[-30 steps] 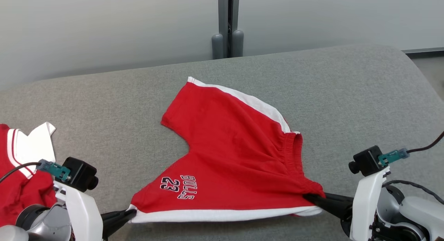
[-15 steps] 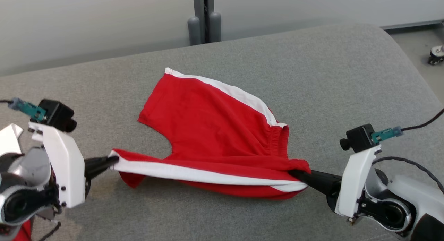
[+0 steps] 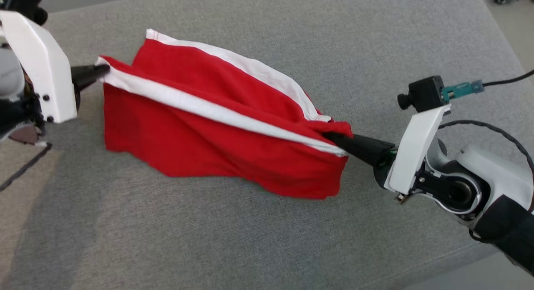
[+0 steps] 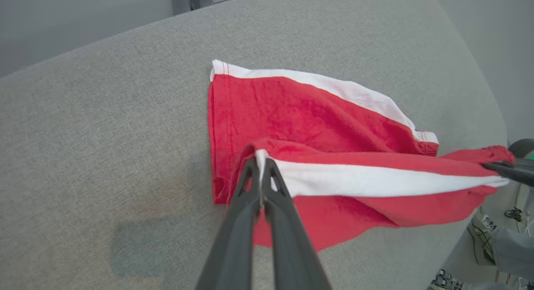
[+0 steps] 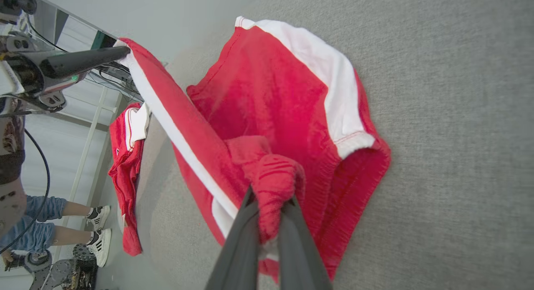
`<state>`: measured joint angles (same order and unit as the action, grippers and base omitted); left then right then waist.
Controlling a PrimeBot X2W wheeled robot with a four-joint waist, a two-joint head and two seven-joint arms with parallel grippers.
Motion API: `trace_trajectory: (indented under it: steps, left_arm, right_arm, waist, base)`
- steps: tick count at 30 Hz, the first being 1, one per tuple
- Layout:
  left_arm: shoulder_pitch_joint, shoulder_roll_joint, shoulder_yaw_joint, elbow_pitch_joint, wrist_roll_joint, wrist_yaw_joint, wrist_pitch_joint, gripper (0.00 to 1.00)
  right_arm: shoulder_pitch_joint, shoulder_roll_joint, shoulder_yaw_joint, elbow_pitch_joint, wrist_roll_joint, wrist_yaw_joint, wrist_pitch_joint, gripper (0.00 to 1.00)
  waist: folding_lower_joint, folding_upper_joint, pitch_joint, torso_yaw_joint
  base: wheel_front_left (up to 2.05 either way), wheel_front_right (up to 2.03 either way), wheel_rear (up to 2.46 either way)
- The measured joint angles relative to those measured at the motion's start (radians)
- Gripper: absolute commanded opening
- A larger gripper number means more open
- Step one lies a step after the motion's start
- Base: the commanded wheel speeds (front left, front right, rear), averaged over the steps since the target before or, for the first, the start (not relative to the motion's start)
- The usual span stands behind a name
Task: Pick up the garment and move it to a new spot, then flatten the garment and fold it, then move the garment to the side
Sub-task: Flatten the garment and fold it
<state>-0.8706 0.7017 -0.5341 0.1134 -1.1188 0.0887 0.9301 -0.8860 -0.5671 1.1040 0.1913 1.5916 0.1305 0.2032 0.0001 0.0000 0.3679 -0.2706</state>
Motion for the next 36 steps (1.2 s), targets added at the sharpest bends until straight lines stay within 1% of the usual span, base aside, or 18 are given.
trace_trajectory:
  steps: [4, 9, 14, 16, 17, 18, 21, 22, 23, 24, 25, 26, 27, 28, 29, 31, 36]
  left_arm:
    - [-0.134, -0.024, -0.009, 0.106, 0.04, -0.003, 0.022, 0.0]
    - [-0.231, -0.058, -0.028, 0.199, 0.075, -0.008, 0.035, 0.0]
    - [-0.306, -0.085, -0.031, 0.286, 0.097, -0.021, 0.018, 0.0]
    - [-0.328, -0.094, -0.031, 0.314, 0.107, -0.035, -0.004, 0.0]
    - [-0.328, -0.094, -0.031, 0.314, 0.107, -0.035, -0.004, 0.0]
    - [-0.348, -0.105, -0.03, 0.342, 0.111, -0.045, -0.017, 0.0]
    - [-0.355, -0.112, -0.033, 0.368, 0.116, -0.052, -0.027, 0.0]
    - [-0.356, -0.114, -0.034, 0.384, 0.118, -0.054, -0.029, 0.0]
    - [-0.358, -0.115, -0.035, 0.399, 0.119, -0.056, -0.034, 0.0]
    - [-0.362, -0.116, -0.035, 0.412, 0.12, -0.061, -0.037, 0.0]
    - [-0.364, -0.118, -0.036, 0.421, 0.123, -0.061, -0.044, 0.0]
    - [-0.366, -0.121, -0.035, 0.431, 0.124, -0.063, -0.052, 0.0]
    - [-0.366, -0.125, -0.032, 0.442, 0.123, -0.065, -0.06, 0.21]
    - [-0.367, -0.129, -0.027, 0.453, 0.117, -0.066, -0.066, 0.52]
    - [-0.367, -0.134, -0.022, 0.464, 0.112, -0.066, -0.073, 1.0]
    - [-0.37, -0.141, -0.021, 0.48, 0.112, -0.071, -0.087, 1.0]
    - [-0.372, -0.152, -0.023, 0.51, 0.104, -0.105, -0.095, 1.0]
  right_arm:
    - [-0.055, 0.03, -0.018, 0.028, -0.018, 0.0, -0.001, 0.0]
    - [-0.097, 0.065, -0.029, 0.045, -0.025, 0.0, -0.001, 0.0]
    - [-0.122, 0.094, -0.039, 0.054, -0.027, 0.0, -0.01, 0.0]
    - [-0.127, 0.098, -0.044, 0.056, -0.027, 0.0, -0.018, 0.0]
    - [-0.127, 0.098, -0.044, 0.056, -0.027, 0.0, -0.018, 0.0]
    - [-0.13, 0.101, -0.05, 0.058, -0.027, 0.0, -0.021, 0.0]
    - [-0.13, 0.103, -0.052, 0.062, -0.028, 0.0, -0.028, 0.0]
    - [-0.13, 0.105, -0.053, 0.064, -0.028, 0.0, -0.029, 0.08]
    - [-0.13, 0.107, -0.054, 0.067, -0.03, 0.0, -0.032, 0.08]
    - [-0.131, 0.11, -0.055, 0.069, -0.032, 0.0, -0.034, 0.16]
    - [-0.132, 0.114, -0.055, 0.07, -0.034, 0.0, -0.038, 0.45]
    - [-0.134, 0.116, -0.057, 0.07, -0.035, 0.0, -0.042, 0.94]
    - [-0.136, 0.118, -0.058, 0.07, -0.035, 0.0, -0.046, 1.0]
    - [-0.136, 0.12, -0.061, 0.071, -0.035, 0.0, -0.052, 1.0]
    - [-0.137, 0.12, -0.064, 0.072, -0.035, 0.0, -0.056, 1.0]
    - [-0.137, 0.12, -0.065, 0.076, -0.035, 0.0, -0.06, 1.0]
    - [-0.135, 0.116, -0.067, 0.079, -0.037, 0.0, -0.073, 1.0]
  waist:
    - [0.0, 0.0, 0.073, -0.035]
    - [-0.0001, 0.0, 0.137, -0.063]
    - [0.0, 0.0, 0.181, -0.086]
    - [-0.0001, 0.0, 0.191, -0.093]
    - [-0.0001, 0.0, 0.191, -0.093]
    - [-0.0001, 0.0, 0.198, -0.099]
    - [0.0, 0.0, 0.202, -0.103]
    - [0.0, 0.0, 0.204, -0.105]
    - [-0.0001, 0.0, 0.205, -0.107]
    - [-0.0001, 0.0, 0.207, -0.108]
    - [0.0, 0.0, 0.207, -0.109]
    - [0.0, 0.0, 0.208, -0.11]
    - [-0.0001, 0.0, 0.208, -0.111]
    - [0.0, 0.0, 0.207, -0.111]
    - [0.0, 0.0, 0.206, -0.111]
    - [-0.0001, 0.0, 0.202, -0.11]
    - [-0.0001, 0.0, 0.179, -0.105]
  base:
    - [0.0, 0.0, 0.0]
    - [0.0, 0.0, 0.0]
    - [0.0, 0.0, 0.0]
    - [0.0, 0.0, 0.0]
    - [0.0, 0.0, 0.0]
    - [0.0, 0.0, 0.0]
    - [0.0, 0.0, 0.0]
    - [0.0, 0.0, 0.0]
    - [0.0, 0.0, 0.0]
    - [0.0, 0.0, 0.0]
    - [0.0, 0.0, 0.0]
    - [0.0, 0.0, 0.0]
    - [0.0, 0.0, 0.0]
    - [0.0, 0.0, 0.0]
    - [0.0, 0.0, 0.0]
    - [0.0, 0.0, 0.0]
    - [0.0, 0.0, 0.0]
